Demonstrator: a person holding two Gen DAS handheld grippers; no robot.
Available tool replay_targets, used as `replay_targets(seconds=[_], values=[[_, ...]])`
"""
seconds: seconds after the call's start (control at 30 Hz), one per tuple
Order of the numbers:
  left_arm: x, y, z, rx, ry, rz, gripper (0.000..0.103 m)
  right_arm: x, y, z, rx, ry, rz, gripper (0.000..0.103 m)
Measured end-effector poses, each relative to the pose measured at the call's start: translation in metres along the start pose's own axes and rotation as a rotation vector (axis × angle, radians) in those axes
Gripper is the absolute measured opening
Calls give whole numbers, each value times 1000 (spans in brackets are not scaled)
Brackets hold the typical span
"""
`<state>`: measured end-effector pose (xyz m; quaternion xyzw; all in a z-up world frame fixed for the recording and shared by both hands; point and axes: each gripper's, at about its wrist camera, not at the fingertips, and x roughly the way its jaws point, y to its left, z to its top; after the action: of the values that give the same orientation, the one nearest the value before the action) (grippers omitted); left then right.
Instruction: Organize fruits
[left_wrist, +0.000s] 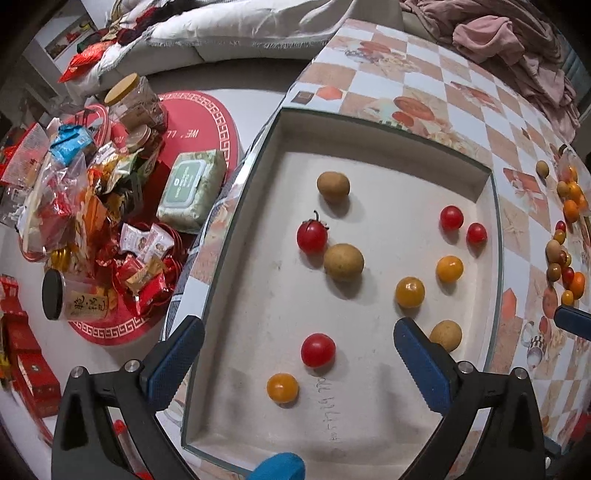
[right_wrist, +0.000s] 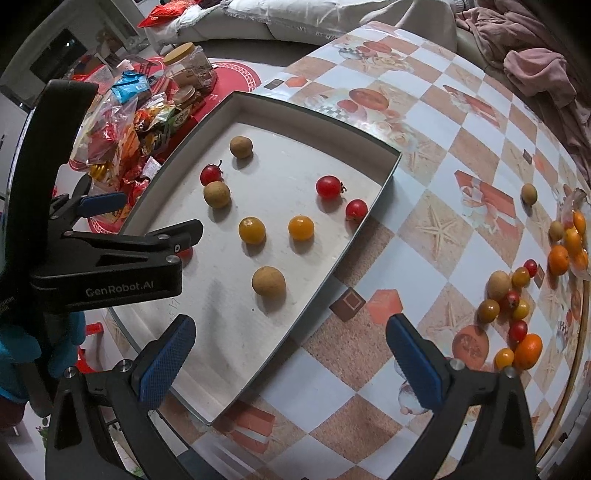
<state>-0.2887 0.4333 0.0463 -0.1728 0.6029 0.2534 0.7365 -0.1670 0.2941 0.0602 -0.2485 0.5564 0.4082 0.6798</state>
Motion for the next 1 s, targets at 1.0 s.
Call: replay_targets(seconds=[1.0], values=[[5, -12, 2, 45, 22, 17, 103, 8, -8, 3, 19, 27, -6, 103]])
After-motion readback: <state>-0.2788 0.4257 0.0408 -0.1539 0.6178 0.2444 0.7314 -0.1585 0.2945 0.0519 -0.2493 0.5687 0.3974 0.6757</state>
